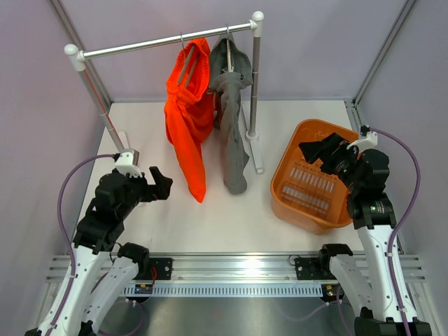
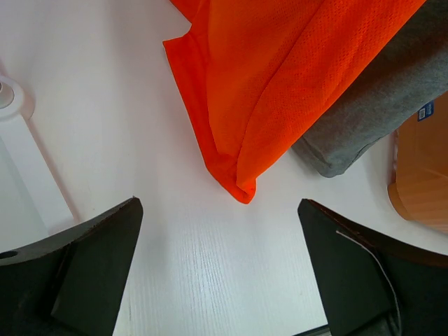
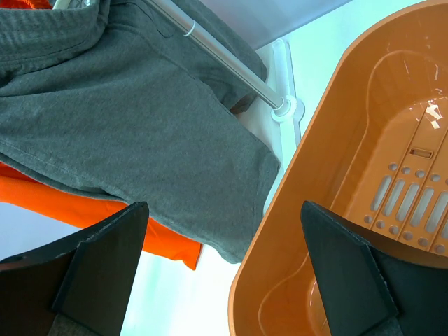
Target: Remove the shorts from the hanger
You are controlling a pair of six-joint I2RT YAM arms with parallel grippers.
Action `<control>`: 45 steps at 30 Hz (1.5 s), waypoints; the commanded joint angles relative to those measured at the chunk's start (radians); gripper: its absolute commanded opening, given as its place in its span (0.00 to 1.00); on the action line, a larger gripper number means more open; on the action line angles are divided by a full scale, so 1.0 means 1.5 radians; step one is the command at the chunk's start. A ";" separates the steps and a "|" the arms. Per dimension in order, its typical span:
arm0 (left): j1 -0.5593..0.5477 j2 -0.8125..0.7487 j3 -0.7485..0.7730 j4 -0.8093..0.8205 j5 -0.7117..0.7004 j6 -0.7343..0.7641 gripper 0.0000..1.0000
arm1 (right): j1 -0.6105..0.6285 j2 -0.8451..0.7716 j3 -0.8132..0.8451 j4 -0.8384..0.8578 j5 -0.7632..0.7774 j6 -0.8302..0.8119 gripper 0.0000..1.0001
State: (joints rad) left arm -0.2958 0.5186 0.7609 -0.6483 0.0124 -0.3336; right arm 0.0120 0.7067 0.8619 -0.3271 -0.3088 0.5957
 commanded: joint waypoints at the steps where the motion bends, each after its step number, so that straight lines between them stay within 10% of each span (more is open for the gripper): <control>1: 0.003 -0.006 0.003 0.030 0.011 -0.004 0.99 | -0.003 -0.001 0.023 0.005 -0.012 -0.005 0.99; 13: 0.003 0.029 0.166 0.047 0.003 0.004 0.99 | -0.003 -0.001 0.032 -0.006 -0.017 -0.011 1.00; 36: 0.001 0.626 0.915 0.094 0.007 0.146 0.92 | -0.003 0.042 0.085 -0.018 -0.050 0.006 0.99; 45: -0.022 0.739 0.997 0.014 0.014 0.183 0.86 | -0.002 0.057 0.097 -0.031 -0.047 -0.005 1.00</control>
State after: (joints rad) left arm -0.3153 1.6226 2.2021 -0.6174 0.0177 -0.1020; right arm 0.0120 0.7845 0.9565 -0.3672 -0.3603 0.5987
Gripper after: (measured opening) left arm 0.872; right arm 0.993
